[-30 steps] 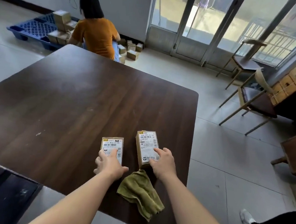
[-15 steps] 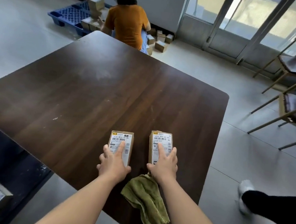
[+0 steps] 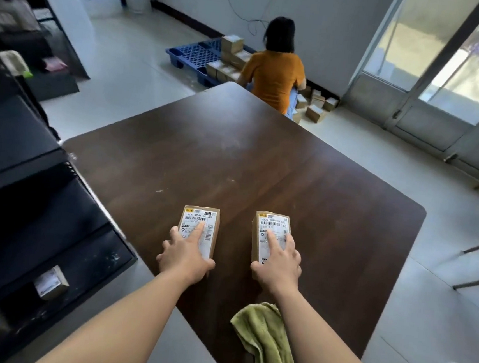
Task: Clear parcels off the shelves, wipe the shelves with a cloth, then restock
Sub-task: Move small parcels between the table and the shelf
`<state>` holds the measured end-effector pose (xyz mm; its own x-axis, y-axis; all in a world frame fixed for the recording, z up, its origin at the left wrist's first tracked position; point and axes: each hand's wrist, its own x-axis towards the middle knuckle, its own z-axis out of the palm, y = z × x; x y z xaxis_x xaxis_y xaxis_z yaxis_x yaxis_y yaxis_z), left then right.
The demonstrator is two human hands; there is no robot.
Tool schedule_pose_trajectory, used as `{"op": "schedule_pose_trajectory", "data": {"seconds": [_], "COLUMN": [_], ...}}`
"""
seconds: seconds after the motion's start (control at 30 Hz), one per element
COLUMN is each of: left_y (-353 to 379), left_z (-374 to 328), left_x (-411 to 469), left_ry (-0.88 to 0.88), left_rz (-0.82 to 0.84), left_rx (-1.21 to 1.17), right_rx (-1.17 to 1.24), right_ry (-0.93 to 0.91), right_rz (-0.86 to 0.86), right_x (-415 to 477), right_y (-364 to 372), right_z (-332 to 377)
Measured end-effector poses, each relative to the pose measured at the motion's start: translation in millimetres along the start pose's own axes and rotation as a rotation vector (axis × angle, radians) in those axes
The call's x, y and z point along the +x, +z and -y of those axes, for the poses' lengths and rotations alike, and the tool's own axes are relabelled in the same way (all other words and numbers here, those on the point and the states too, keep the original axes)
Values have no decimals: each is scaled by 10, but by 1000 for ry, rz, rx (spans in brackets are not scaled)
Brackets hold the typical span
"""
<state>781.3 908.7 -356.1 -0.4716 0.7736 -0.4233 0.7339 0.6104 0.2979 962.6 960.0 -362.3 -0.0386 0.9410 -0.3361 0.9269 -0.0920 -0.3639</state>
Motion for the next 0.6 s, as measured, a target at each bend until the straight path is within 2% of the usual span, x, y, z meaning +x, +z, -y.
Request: {"op": "schedule_pose_trajectory", "data": {"seconds": [0.33, 0.6], "left_y": [-608, -951], "left_z": [1030, 2343], "left_x": [-229, -741], "left_ry": [-181, -371], "left_rz": [-134, -181], "left_rx": [-95, -196], "right_rx": [-13, -74], "right_ry": [-242, -457], "right_rz": [24, 104], "right_x": [-327, -1063], "right_y": [241, 792], "right_z": [1080, 2092]}}
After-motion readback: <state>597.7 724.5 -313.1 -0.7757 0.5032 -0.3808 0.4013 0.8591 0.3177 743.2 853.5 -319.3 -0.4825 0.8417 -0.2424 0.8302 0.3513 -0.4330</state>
